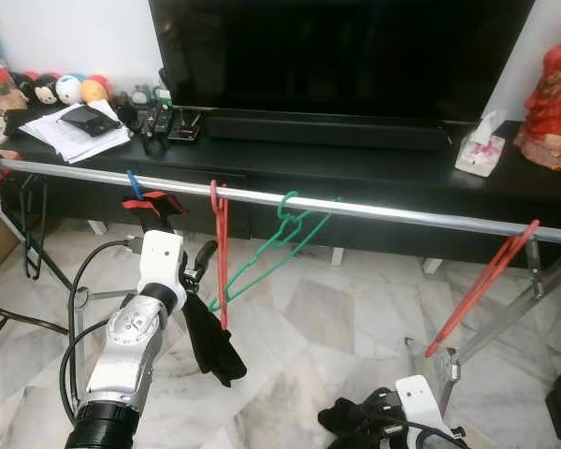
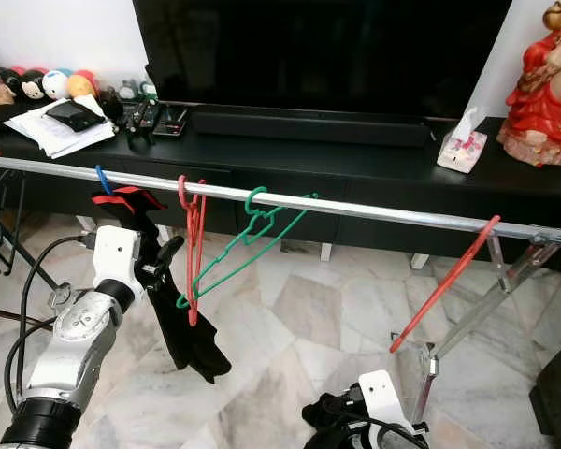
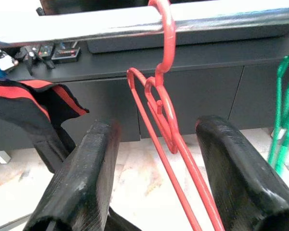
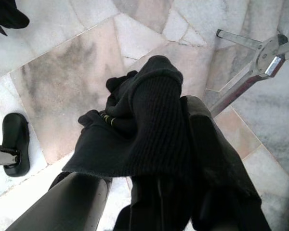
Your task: Hang hanger
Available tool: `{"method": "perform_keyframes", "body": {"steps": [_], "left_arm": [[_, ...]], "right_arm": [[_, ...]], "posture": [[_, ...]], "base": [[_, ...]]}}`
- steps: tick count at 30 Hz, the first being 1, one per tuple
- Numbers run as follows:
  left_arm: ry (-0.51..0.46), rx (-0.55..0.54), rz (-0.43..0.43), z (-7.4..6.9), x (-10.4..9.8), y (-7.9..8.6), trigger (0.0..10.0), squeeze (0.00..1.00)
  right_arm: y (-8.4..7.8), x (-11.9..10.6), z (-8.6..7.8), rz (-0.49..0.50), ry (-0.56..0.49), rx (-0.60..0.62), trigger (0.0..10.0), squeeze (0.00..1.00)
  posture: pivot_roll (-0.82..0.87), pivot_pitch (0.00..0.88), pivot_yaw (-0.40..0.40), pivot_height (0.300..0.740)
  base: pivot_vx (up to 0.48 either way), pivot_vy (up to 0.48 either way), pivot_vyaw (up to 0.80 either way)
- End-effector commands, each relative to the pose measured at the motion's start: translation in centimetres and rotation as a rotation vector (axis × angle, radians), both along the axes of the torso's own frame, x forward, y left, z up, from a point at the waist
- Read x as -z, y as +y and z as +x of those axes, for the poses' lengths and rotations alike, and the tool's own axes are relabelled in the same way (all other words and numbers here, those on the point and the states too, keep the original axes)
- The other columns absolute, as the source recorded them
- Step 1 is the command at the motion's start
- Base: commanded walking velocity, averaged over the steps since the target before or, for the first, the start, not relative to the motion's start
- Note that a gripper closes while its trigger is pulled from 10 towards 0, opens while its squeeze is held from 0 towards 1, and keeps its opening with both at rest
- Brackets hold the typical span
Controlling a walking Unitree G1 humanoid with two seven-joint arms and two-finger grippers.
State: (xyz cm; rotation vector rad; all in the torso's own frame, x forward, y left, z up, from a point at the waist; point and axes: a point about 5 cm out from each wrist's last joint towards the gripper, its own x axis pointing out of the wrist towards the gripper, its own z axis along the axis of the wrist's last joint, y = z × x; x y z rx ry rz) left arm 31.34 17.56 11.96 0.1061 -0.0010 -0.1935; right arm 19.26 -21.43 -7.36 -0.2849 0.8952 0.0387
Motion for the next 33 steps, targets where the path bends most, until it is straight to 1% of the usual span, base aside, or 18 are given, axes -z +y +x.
{"method": "perform_keyframes", "body": {"steps": [1,12,20,23,24,25,26,27,30,31,33], "left_arm": [[-0.006,0.012,0.008,0.1,-0.4,0.0,10.0,0.0],[0.01,0.036,0.003,-0.1,-0.2,-0.2,10.0,0.0],[0.015,0.041,-0.002,-0.2,-0.2,0.0,10.0,0.0],[0.053,0.059,0.008,-0.3,0.2,0.0,10.0,0.0],[0.097,0.08,-0.01,-0.4,0.7,-0.2,10.0,0.0],[0.097,0.08,-0.01,-0.4,0.7,-0.2,10.0,0.0],[0.138,0.102,-0.033,-0.6,1.1,-0.5,10.0,0.0],[0.158,0.106,-0.035,-0.6,1.4,-0.5,10.0,0.0],[0.205,0.108,-0.074,-0.6,1.8,-0.5,10.0,0.0],[0.205,0.108,-0.074,-0.6,1.8,-0.5,10.0,0.0],[0.235,0.127,-0.083,-0.5,1.8,-0.5,10.0,0.0]], "right_arm": [[-0.1,-0.2,0.4,-0.006,-0.004,-0.011,10.0,0.0],[-0.2,-0.3,0.5,-0.009,-0.007,-0.012,10.0,0.0],[-0.2,-0.3,0.6,-0.011,-0.009,-0.013,10.0,0.0],[-0.2,-0.3,0.6,-0.012,-0.009,-0.012,10.0,0.0],[-0.2,-0.3,0.6,-0.012,-0.009,-0.012,10.0,0.0],[-0.2,-0.3,0.6,-0.012,-0.009,-0.012,10.0,0.0],[-0.2,-0.3,0.6,-0.014,-0.009,-0.013,10.0,0.0],[-0.2,-0.4,0.6,-0.014,-0.01,-0.013,10.0,0.0],[-0.2,-0.4,0.6,-0.015,-0.01,-0.015,10.0,0.0],[-0.2,-0.4,0.6,-0.015,-0.01,-0.015,10.0,0.0],[-0.2,-0.4,0.6,-0.016,-0.012,-0.013,10.0,0.0]], "posture": [[-0.08,0.037,0.018,0.74],[-0.08,0.035,0.016,0.74],[-0.07,0.033,0.016,0.74],[-0.07,0.032,0.017,0.74],[-0.07,0.033,0.016,0.74],[-0.07,0.033,0.016,0.74],[-0.07,0.032,0.016,0.74],[-0.07,0.032,0.016,0.74],[-0.07,0.032,0.017,0.74],[-0.07,0.032,0.017,0.74],[-0.07,0.032,0.017,0.74]], "base": [[0.277,0.0,0.0],[0.289,0.0,0.0],[0.309,0.0,0.0],[0.0,0.0,0.0],[0.0,0.0,0.0],[0.0,0.0,0.0],[0.0,0.0,0.0],[0.0,0.0,0.0],[0.0,0.0,0.0],[0.0,0.0,0.0],[0.0,0.0,0.0]]}}
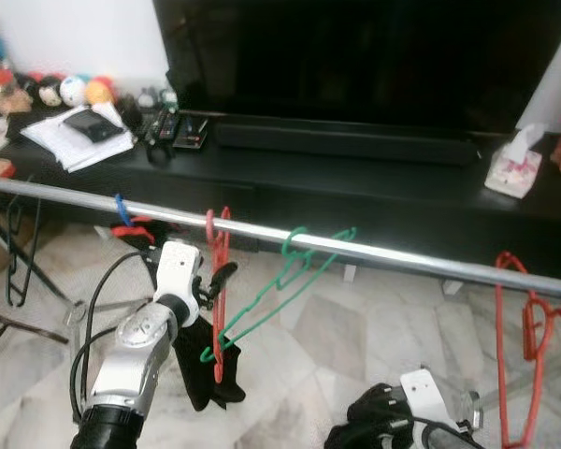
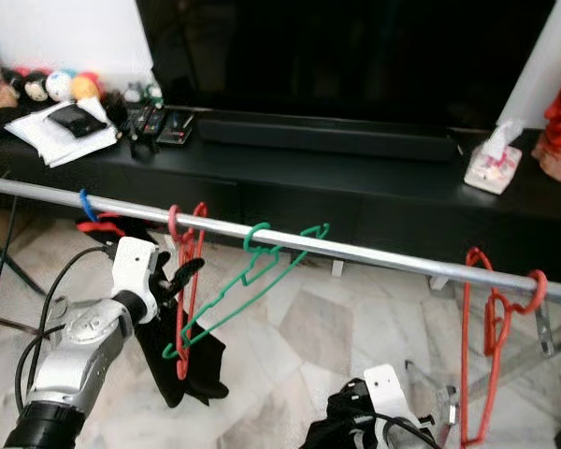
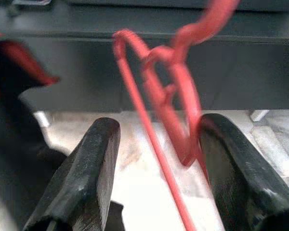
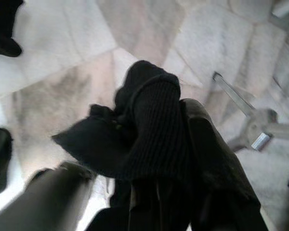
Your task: Hang hanger
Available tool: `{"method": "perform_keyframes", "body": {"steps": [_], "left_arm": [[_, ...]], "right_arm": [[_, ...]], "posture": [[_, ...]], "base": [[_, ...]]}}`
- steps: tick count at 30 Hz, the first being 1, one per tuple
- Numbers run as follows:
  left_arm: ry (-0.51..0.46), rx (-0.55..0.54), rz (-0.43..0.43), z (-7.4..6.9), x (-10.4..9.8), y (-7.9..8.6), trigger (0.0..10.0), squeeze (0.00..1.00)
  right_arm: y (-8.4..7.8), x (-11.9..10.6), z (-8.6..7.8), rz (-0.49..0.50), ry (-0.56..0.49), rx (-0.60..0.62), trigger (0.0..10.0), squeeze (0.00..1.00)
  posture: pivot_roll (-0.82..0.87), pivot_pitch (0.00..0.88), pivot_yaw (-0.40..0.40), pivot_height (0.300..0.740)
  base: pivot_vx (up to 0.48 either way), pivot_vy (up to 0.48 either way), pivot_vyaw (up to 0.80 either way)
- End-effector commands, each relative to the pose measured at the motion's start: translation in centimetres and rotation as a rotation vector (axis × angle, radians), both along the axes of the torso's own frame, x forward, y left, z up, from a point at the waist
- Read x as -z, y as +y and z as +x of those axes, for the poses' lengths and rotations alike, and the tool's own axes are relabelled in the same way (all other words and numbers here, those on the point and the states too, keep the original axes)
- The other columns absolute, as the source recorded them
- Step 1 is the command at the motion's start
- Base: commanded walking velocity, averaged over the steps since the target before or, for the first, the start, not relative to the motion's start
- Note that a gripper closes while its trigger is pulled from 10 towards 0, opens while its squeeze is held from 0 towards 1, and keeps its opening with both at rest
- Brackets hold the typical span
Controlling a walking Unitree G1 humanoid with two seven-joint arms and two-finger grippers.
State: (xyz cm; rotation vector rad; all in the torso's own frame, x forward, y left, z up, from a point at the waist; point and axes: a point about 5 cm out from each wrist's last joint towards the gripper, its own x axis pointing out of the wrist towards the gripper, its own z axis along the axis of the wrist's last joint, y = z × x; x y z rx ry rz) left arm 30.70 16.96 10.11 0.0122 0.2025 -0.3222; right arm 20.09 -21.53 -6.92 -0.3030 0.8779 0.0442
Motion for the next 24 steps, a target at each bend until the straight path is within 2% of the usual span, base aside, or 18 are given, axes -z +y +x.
{"method": "perform_keyframes", "body": {"steps": [1,6,13,15,22,24], "left_arm": [[0.031,0.03,0.012,0.1,0.0,0.0,10.0,0.0],[0.052,0.023,0.054,0.3,0.1,-0.1,10.0,0.0],[0.049,0.031,0.055,2.2,-0.5,-0.8,10.0,0.0],[0.051,0.027,0.069,3.2,-0.6,-0.5,10.0,0.0],[0.061,-0.004,0.074,4.4,-0.6,0.1,10.0,0.0],[0.08,-0.025,0.047,5.0,-0.5,0.3,10.0,0.0]], "right_arm": [[-0.1,0.1,-0.2,-0.005,0.004,0.002,10.0,0.0],[-0.1,0.1,-0.2,-0.005,0.004,0.004,10.0,0.0],[-0.1,0.1,-0.2,-0.006,0.003,0.002,10.0,0.0],[-0.1,0.1,-0.2,-0.006,0.002,0.003,10.0,0.0],[-0.1,0.1,-0.2,-0.008,0.001,0.003,10.0,0.0],[-0.2,0.0,-0.2,-0.009,0.001,0.003,10.0,0.0]], "posture": [[-0.07,0.032,0.017,0.74],[-0.07,0.031,0.017,0.74],[-0.07,0.029,0.013,0.74],[-0.07,0.029,0.013,0.74],[-0.07,0.027,0.012,0.74],[-0.08,0.026,0.007,0.74]], "base": [[0.0,0.0,0.0],[0.0,0.0,0.0],[0.0,0.0,0.0],[0.0,0.0,0.0],[0.0,0.0,0.0],[0.0,0.0,0.0]]}}
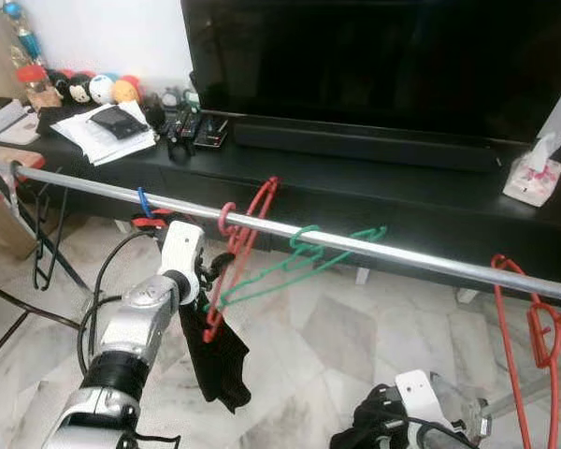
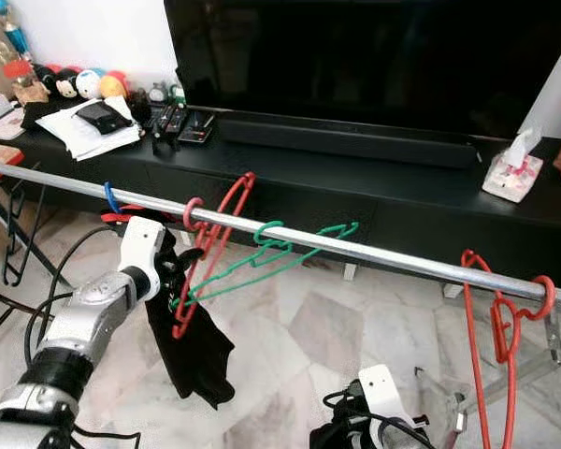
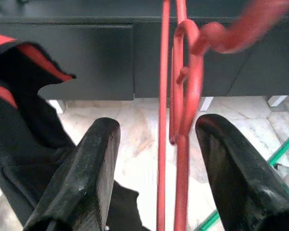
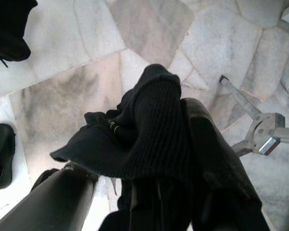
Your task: Hang hanger
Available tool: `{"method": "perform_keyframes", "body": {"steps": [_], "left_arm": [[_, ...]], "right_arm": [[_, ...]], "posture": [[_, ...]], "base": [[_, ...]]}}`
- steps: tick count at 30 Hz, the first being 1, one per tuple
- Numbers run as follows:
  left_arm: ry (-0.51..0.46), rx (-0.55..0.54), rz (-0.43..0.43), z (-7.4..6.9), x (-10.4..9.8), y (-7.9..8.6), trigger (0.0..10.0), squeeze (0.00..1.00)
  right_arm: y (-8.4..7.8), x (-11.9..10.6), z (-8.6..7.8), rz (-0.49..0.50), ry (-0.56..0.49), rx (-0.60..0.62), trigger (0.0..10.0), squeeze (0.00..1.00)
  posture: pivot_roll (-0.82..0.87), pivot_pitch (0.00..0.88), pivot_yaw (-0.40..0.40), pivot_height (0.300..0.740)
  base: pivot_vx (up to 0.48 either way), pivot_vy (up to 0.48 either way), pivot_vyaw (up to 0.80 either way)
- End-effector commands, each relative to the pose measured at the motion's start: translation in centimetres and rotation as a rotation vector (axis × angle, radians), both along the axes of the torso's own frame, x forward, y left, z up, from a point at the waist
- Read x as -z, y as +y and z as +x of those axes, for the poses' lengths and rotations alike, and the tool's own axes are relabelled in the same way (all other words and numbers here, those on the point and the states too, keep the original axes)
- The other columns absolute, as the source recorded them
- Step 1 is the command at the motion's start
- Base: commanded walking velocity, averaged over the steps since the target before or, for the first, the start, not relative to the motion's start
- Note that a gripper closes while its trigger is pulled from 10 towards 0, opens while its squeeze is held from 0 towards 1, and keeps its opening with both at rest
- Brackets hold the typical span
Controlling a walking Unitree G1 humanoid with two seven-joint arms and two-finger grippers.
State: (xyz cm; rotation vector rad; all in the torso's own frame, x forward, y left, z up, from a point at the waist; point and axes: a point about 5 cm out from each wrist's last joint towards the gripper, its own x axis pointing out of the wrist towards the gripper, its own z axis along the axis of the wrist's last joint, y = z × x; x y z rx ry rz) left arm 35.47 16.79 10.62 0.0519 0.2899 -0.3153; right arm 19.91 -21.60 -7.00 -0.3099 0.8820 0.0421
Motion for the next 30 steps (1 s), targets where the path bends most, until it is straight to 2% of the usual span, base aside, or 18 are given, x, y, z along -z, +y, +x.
{"method": "perform_keyframes", "body": {"steps": [1,5,18,26,30], "left_arm": [[0.006,-0.026,-0.01,0.4,0.0,0.5,10.0,0.0],[0.017,-0.042,0.0,0.9,0.5,0.5,10.0,0.0],[0.026,-0.063,0.077,1.0,1.8,0.1,10.0,0.0],[-0.02,-0.047,0.067,1.3,1.2,-0.8,10.0,0.0],[-0.018,-0.046,0.091,1.4,1.4,-0.8,10.0,0.0]], "right_arm": [[-0.1,0.0,0.0,-0.003,-0.003,0.002,10.0,0.0],[-0.1,-0.1,0.0,-0.004,-0.004,-0.002,10.0,0.0],[-0.1,-0.1,0.1,-0.007,-0.006,-0.003,10.0,0.0],[0.0,0.0,0.0,-0.004,-0.006,-0.006,10.0,0.0],[0.0,0.0,0.0,-0.003,-0.006,-0.006,10.0,0.0]], "posture": [[-0.08,0.026,0.007,0.74],[-0.08,0.022,0.005,0.74],[-0.09,0.013,0.007,0.74],[-0.08,0.006,0.003,0.74],[-0.08,0.011,0.002,0.74]], "base": [[0.0,0.0,0.0],[0.0,0.0,0.0],[0.0,0.0,0.0],[0.0,0.0,0.0],[0.0,0.0,0.0]]}}
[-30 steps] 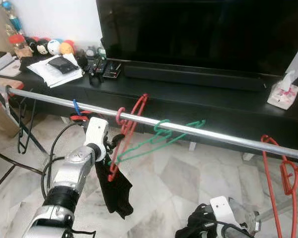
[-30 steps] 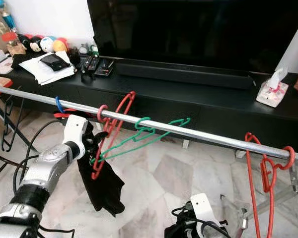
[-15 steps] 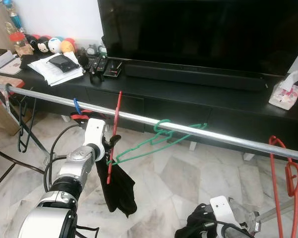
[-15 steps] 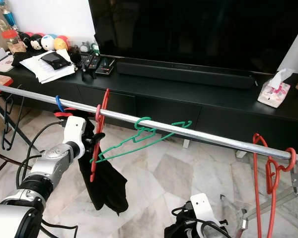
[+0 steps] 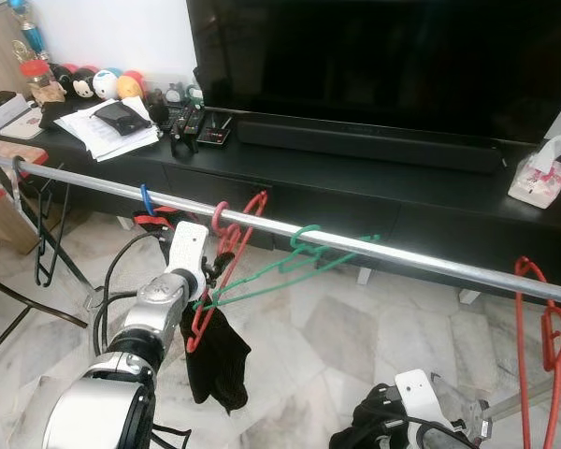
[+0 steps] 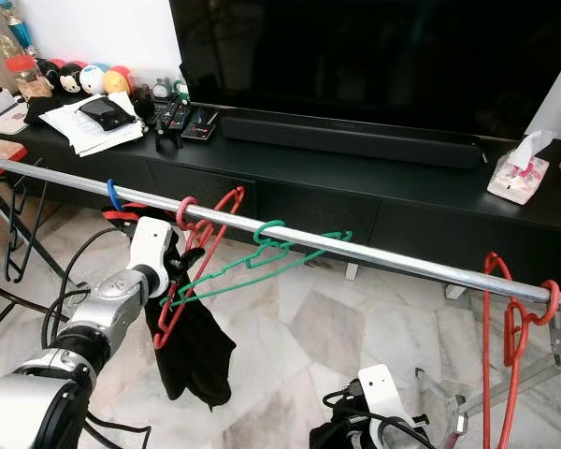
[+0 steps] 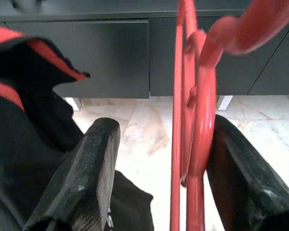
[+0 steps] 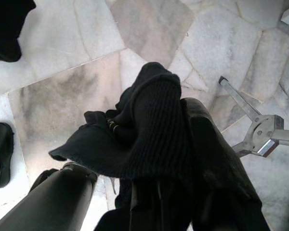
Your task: Hang hanger
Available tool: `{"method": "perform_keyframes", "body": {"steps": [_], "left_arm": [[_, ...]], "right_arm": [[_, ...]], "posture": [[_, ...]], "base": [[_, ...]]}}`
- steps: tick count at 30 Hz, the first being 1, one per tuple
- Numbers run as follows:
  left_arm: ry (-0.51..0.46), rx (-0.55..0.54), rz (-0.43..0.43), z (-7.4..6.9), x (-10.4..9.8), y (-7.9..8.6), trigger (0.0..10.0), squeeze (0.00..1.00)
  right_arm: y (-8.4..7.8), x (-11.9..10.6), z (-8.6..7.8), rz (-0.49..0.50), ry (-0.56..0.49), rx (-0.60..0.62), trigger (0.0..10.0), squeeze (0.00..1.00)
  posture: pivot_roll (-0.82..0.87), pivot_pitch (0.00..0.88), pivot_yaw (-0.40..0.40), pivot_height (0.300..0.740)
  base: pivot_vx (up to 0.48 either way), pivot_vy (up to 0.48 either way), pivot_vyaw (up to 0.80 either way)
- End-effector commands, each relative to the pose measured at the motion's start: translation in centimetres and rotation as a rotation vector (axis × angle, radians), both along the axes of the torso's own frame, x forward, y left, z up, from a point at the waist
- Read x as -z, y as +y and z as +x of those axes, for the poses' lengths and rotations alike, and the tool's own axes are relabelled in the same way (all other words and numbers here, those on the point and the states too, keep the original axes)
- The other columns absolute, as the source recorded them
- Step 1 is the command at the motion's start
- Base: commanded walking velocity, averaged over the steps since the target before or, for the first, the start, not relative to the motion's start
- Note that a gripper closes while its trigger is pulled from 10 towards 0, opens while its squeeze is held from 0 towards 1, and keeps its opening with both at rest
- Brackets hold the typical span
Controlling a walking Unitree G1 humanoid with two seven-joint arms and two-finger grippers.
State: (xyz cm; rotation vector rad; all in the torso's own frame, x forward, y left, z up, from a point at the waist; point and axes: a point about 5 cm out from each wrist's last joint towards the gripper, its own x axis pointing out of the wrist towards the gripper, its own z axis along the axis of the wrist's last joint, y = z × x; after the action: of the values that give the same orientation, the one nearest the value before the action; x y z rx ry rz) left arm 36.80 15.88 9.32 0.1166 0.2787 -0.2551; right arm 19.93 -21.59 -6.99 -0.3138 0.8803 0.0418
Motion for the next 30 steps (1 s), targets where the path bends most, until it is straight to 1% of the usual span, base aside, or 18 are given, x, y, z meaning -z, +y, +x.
{"method": "perform_keyframes", "body": {"steps": [1,6,10,13,15,16,19,20,21,24,27,30], "left_arm": [[0.009,0.002,0.023,0.0,0.2,0.1,10.0,0.0],[0.013,0.001,0.023,0.0,0.3,0.0,10.0,0.0],[-0.026,0.001,0.038,0.1,-0.1,0.1,10.0,0.0],[-0.053,0.021,0.073,-0.1,-0.1,0.3,10.0,0.0],[-0.073,0.037,0.061,-0.3,-0.2,0.4,10.0,0.0],[-0.107,0.06,0.04,-0.5,-0.5,0.4,10.0,0.0],[-0.147,0.089,0.011,-0.8,-0.9,0.3,10.0,0.0],[-0.178,0.116,0.026,-1.3,-1.1,0.5,10.0,0.0],[-0.178,0.116,0.026,-1.3,-1.1,0.5,10.0,0.0],[-0.207,0.122,0.027,-2.1,-1.4,0.8,10.0,0.0],[-0.233,0.128,0.028,-3.5,-1.9,1.4,10.0,0.0],[-0.233,0.149,0.024,-4.7,-2.3,1.6,10.0,0.0]], "right_arm": [[0.0,0.0,0.0,0.001,-0.004,-0.003,10.0,0.0],[0.0,0.0,0.0,0.001,-0.004,-0.001,10.0,0.0],[-0.1,0.0,0.0,0.0,-0.003,0.002,10.0,0.0],[-0.1,0.0,0.0,-0.001,-0.003,0.003,10.0,0.0],[-0.1,0.0,0.0,-0.002,-0.004,0.004,10.0,0.0],[-0.2,-0.1,0.0,-0.002,-0.004,0.004,10.0,0.0],[-0.2,-0.1,0.1,-0.004,-0.004,0.002,10.0,0.0],[-0.2,-0.1,0.1,-0.005,-0.004,0.0,10.0,0.0],[-0.2,-0.1,0.1,-0.005,-0.004,0.0,10.0,0.0],[-0.3,-0.1,0.1,-0.006,-0.003,-0.002,10.0,0.0],[-0.4,-0.1,0.1,-0.008,-0.002,-0.005,10.0,0.0],[-0.4,-0.1,0.1,-0.008,-0.001,-0.007,10.0,0.0]], "posture": [[-0.08,0.011,0.002,0.74],[-0.08,0.011,0.002,0.74],[-0.08,0.022,0.002,0.74],[-0.08,0.025,-0.001,0.74],[-0.08,0.025,-0.003,0.74],[-0.07,0.026,-0.007,0.74],[-0.06,0.025,-0.011,0.74],[-0.06,0.025,-0.011,0.74],[-0.06,0.025,-0.011,0.74],[-0.05,0.025,-0.017,0.74],[-0.05,0.027,-0.022,0.74],[-0.04,0.03,-0.024,0.74]], "base": [[0.0,0.0,0.0],[0.0,0.0,0.0],[0.0,0.0,0.0],[0.0,0.0,0.0],[0.0,0.0,0.0],[0.0,0.0,0.0],[0.0,0.0,0.0],[0.0,0.0,0.0],[0.0,0.0,0.0],[0.0,0.0,0.0],[0.0,0.0,0.0],[0.0,0.0,0.0]]}}
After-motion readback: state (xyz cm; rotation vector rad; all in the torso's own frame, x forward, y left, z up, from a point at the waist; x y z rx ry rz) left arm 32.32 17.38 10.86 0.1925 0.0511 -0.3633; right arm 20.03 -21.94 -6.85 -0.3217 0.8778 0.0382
